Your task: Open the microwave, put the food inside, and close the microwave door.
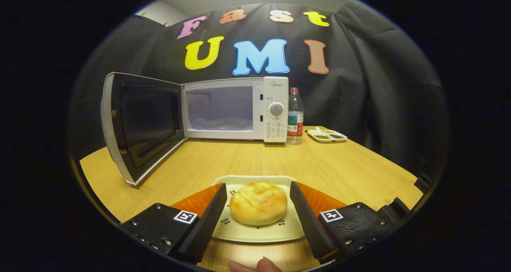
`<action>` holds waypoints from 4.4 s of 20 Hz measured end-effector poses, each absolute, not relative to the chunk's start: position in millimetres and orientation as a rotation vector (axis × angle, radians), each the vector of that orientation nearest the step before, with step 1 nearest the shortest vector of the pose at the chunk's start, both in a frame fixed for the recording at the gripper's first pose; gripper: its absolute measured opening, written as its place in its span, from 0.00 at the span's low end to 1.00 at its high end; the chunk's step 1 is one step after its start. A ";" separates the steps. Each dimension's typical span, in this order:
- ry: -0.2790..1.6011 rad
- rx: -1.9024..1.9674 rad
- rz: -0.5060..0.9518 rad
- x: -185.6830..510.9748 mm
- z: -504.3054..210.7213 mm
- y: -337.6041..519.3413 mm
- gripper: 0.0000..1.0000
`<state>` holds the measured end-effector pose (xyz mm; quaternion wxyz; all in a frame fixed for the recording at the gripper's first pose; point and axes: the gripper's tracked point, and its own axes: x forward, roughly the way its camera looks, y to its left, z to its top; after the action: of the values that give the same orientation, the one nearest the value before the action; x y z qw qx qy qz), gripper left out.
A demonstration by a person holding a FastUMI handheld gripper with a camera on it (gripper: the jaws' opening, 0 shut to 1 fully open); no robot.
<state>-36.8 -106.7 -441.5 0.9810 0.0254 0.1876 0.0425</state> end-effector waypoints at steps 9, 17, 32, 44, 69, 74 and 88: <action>0.481 0.067 0.137 -35.2 -457.5 -96.8 0.91; 0.463 -0.029 0.129 -40.1 -452.1 -94.4 0.70; 0.355 0.031 0.169 -24.7 -376.0 -74.0 0.58; 0.307 0.044 0.296 49.4 -317.9 2.2 0.58; 0.407 0.493 0.144 316.8 -392.6 74.1 0.57; 0.418 0.535 0.114 341.3 -405.8 77.2 0.57; 0.409 0.512 0.092 349.2 -412.2 82.1 0.92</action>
<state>349.2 82.1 -412.2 0.9458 0.2513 0.2006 0.0452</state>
